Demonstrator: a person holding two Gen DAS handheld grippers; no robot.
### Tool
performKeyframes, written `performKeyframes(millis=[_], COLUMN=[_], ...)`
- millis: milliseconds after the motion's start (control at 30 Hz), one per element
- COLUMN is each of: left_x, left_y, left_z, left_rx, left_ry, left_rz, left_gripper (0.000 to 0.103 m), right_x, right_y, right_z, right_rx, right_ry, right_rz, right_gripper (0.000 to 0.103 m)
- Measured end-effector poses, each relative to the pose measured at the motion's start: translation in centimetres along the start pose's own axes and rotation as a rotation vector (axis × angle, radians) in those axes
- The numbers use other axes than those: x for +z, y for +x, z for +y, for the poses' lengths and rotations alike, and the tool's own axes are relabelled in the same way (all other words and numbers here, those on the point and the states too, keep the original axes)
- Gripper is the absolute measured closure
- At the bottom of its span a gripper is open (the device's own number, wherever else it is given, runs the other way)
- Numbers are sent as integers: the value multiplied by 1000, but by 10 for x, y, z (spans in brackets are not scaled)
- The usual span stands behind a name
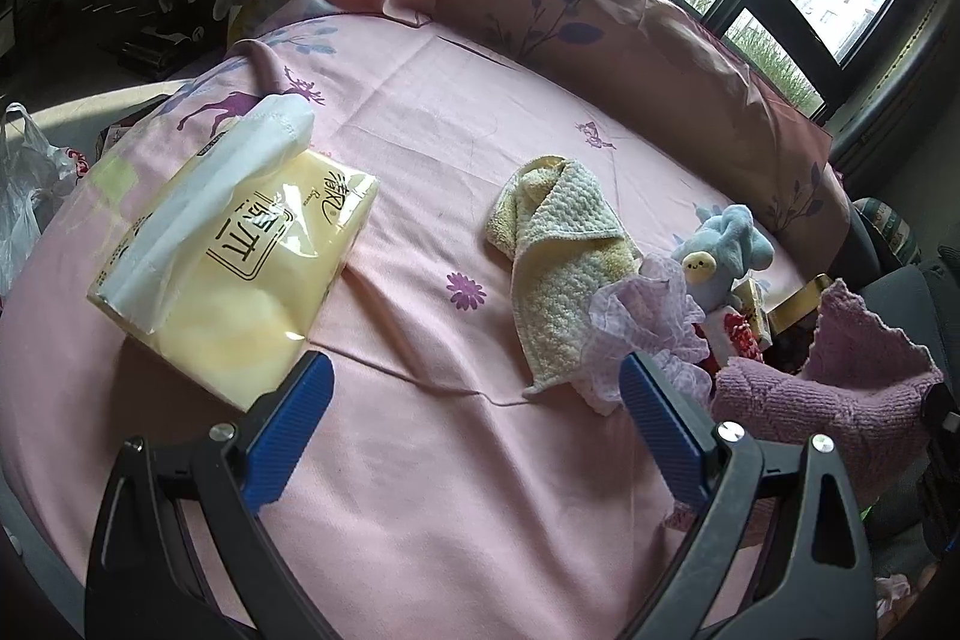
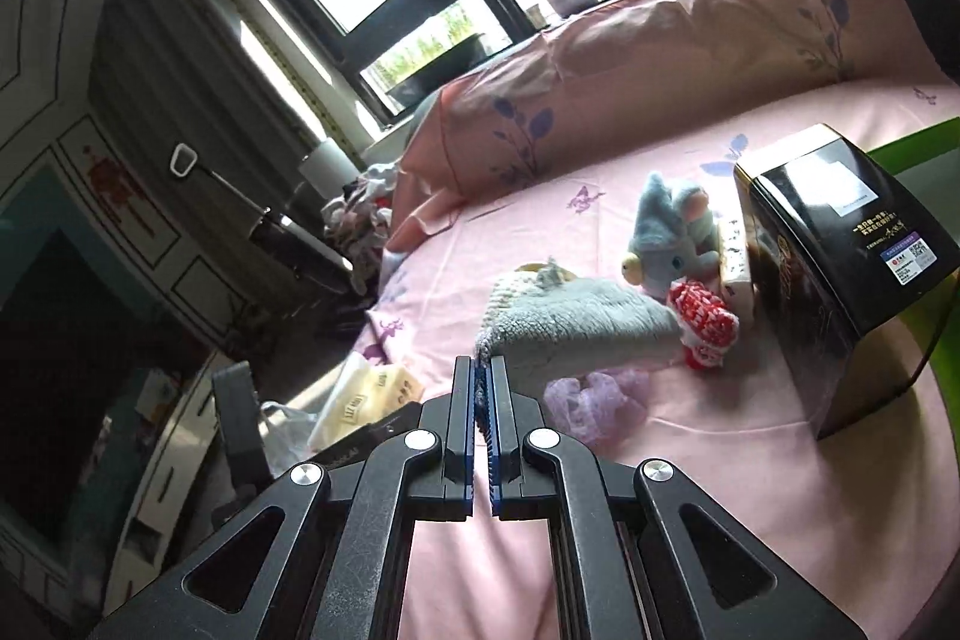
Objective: Organize soft objects
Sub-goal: 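Grasp the purple towel edge with the right gripper and lift it, then lift the purple towel with the right gripper and carry it toward the green box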
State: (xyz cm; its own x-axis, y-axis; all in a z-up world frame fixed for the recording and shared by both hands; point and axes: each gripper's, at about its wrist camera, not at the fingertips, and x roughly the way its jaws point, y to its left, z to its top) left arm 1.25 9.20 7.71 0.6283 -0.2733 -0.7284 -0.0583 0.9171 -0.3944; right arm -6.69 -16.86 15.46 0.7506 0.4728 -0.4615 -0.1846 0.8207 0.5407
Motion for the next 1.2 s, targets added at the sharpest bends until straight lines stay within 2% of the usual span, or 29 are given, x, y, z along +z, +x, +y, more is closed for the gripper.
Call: performKeyframes(millis=[100, 167, 233, 367, 433, 467, 533, 633, 700, 733, 767, 833, 900, 1033, 1100, 1200], left_x=[2, 2, -1, -9, -16, -20, -31, -47, -55, -58, -60, -63, -67, -76, -76, -74], left_y=[-3, -7, -11, -16, -17, -17, -14, -6, -2, 0, 2, 9, 19, 34, 38, 47], left_z=[5, 6, 4, -3, -9, -13, -21, -30, -37, -40, -44, -50, -56, -66, -67, -62], left_rx=[-11, -20, -31, -42, -58, -59, -54, -93, -124, -138, -152, -176, -178, -163, -170, -186], left_ry=[-27, -35, -27, -3, 22, 47, 81, 119, 142, 150, 155, 162, 166, 182, 172, 98], left_rz=[-6, -7, -7, 3, 14, 23, 44, 98, 127, 136, 147, 168, 199, 240, 248, 264], left_gripper=[8, 8, 8, 8, 14, 20, 23, 31, 36, 37, 37, 38, 41, 45, 45, 45], right_x=[-3, -6, -10, -26, -35, -37, -38, -34, -31, -29, -26, -21, -16, -12, -13, -21], right_y=[-3, 2, 14, 47, 61, 66, 72, 72, 65, 59, 52, 39, 33, 45, 63, 91], right_z=[11, 12, 8, -8, -23, -32, -50, -62, -62, -60, -59, -59, -59, -62, -63, -62], right_rx=[40, 20, -12, -119, -208, -246, -314, -395, -381, -367, -349, -305, -265, -199, -201, -213], right_ry=[-35, -45, -43, -72, -71, -48, -2, 2, -25, -38, -39, -27, -25, -25, -29, -66], right_rz=[-1, 15, 70, 232, 287, 299, 309, 337, 335, 320, 293, 220, 183, 204, 239, 306], right_gripper=[99, 99, 99, 99, 99, 99, 99, 99, 90, 71, 44, 19, 19, 19, 19, 19])
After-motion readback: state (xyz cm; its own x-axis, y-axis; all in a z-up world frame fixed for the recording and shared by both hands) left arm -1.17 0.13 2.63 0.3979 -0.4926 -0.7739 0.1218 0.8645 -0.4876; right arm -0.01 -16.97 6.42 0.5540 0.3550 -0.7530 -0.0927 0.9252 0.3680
